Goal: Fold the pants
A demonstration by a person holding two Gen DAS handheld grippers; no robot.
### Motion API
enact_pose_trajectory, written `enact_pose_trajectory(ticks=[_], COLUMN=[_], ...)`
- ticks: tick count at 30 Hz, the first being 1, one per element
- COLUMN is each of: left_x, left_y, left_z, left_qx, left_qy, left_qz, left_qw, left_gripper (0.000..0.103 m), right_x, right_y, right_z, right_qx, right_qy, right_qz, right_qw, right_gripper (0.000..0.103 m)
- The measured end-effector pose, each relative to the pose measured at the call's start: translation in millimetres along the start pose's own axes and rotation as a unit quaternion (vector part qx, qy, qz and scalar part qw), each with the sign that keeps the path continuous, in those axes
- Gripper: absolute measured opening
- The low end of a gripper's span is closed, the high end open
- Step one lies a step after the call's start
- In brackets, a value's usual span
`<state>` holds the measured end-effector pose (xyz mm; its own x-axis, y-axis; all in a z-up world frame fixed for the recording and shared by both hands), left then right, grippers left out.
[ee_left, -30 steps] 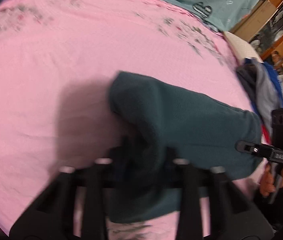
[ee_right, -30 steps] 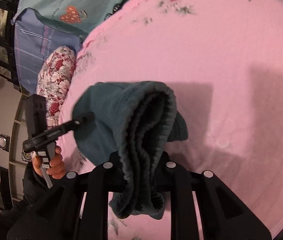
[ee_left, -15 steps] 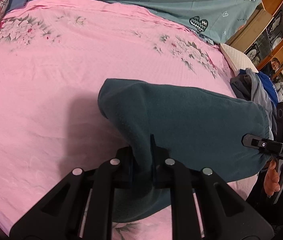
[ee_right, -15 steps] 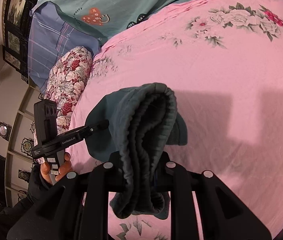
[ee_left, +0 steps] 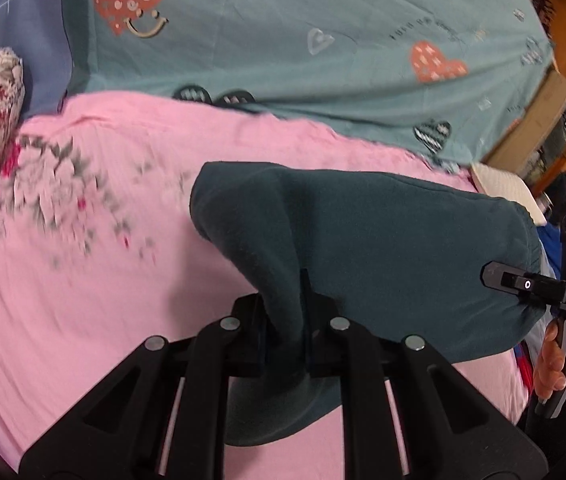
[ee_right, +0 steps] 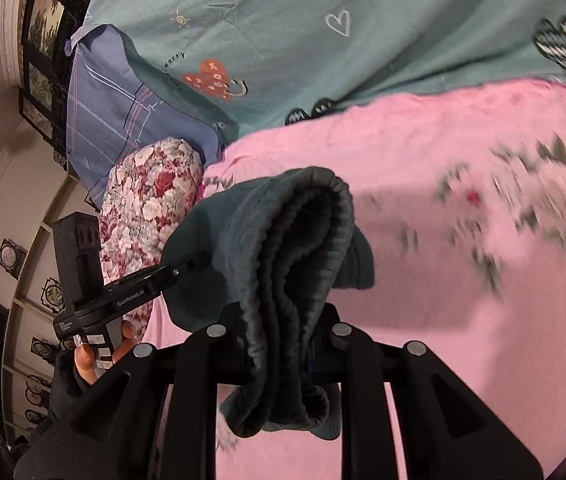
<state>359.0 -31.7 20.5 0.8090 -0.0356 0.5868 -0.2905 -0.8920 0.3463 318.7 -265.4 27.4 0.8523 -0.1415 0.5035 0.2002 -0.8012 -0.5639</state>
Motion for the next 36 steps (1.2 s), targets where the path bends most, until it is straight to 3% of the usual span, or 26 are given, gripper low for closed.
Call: enact_pose_trajectory(ticks=[5,8,10,11,12,13,15,18,21,23,25,26,27,28,29,31,34,36], left_x=[62,76,73,71,70,71,74,87,92,90,86,82,78,75,75,77,78,71], left_y=[-50,-87,-105,-110,-114,-117,-120,-110,-74,-64,-79,-98,-111,-120,-125,-122,-116,-110], left_z=[73,134,153,151,145,136,114,86,88,112,150,168,178,179,178,174,147,120], left_qx=[0.042,0.071,0.104,0.103,0.111,0.13,0.146,0.136,0.111,0.134,0.155,0.166,0.169,0.157,0.17,0.176,0.156,0.143], left_qy=[-0.003,-0.038,-0.056,-0.051,-0.042,-0.027,0.004,0.051,0.076,0.07,0.025,0.002,-0.01,0.004,0.015,0.019,0.027,0.038], left_qz=[-0.035,-0.062,-0.066,-0.061,-0.051,-0.04,-0.024,-0.026,0.019,0.036,0.009,-0.022,-0.043,-0.058,-0.051,-0.031,-0.027,-0.009], left_qw=[0.9985,0.9948,0.9907,0.9915,0.9917,0.9904,0.9889,0.9891,0.9907,0.9879,0.9875,0.9859,0.9846,0.9859,0.984,0.9838,0.9871,0.989], left_gripper=[0.012,0.015,0.027,0.032,0.048,0.057,0.058,0.057,0.068,0.076,0.075,0.074,0.078,0.089,0.093,0.091,0.083,0.084], right_x=[75,99,100,99,99,99,101,105,107,110,111,107,106,106,104,100,93,83], right_y=[33,70,100,109,118,121,117,82,46,46,70,81,88,89,89,85,70,66], right_z=[85,142,163,162,153,143,123,119,145,167,190,200,201,200,198,192,162,139], right_qx=[-0.005,-0.071,-0.153,-0.174,-0.176,-0.194,-0.232,-0.187,-0.156,-0.18,-0.236,-0.247,-0.241,-0.237,-0.236,-0.234,-0.213,-0.209], right_qy=[-0.008,-0.016,-0.022,-0.012,0.012,0.037,0.076,0.09,0.06,0.046,0.021,0.004,0.01,0.009,0.006,0.001,0.031,0.051], right_qz=[-0.016,-0.018,-0.004,0.005,0.021,0.026,0.005,-0.024,-0.062,-0.059,-0.027,-0.009,-0.008,-0.007,-0.007,-0.009,-0.026,-0.034], right_qw=[1.0,0.997,0.988,0.985,0.984,0.98,0.97,0.978,0.984,0.981,0.971,0.969,0.97,0.971,0.972,0.972,0.976,0.976], right_gripper=[0.019,0.027,0.029,0.029,0.033,0.033,0.035,0.035,0.033,0.032,0.022,0.0,0.0,0.0,0.0,0.0,0.014,0.041])
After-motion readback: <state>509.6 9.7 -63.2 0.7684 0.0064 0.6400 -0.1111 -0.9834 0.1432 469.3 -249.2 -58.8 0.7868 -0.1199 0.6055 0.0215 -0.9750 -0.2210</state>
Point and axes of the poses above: each gripper's, at about its wrist camera, not at the fingertips, and z roughly the way its jaws point, y to its right, x to its top, the point moved 3 cm from there along z, roughly the way its jaws point, and after that the axes turned 3 degrees about -x, right-handed, at the moved point
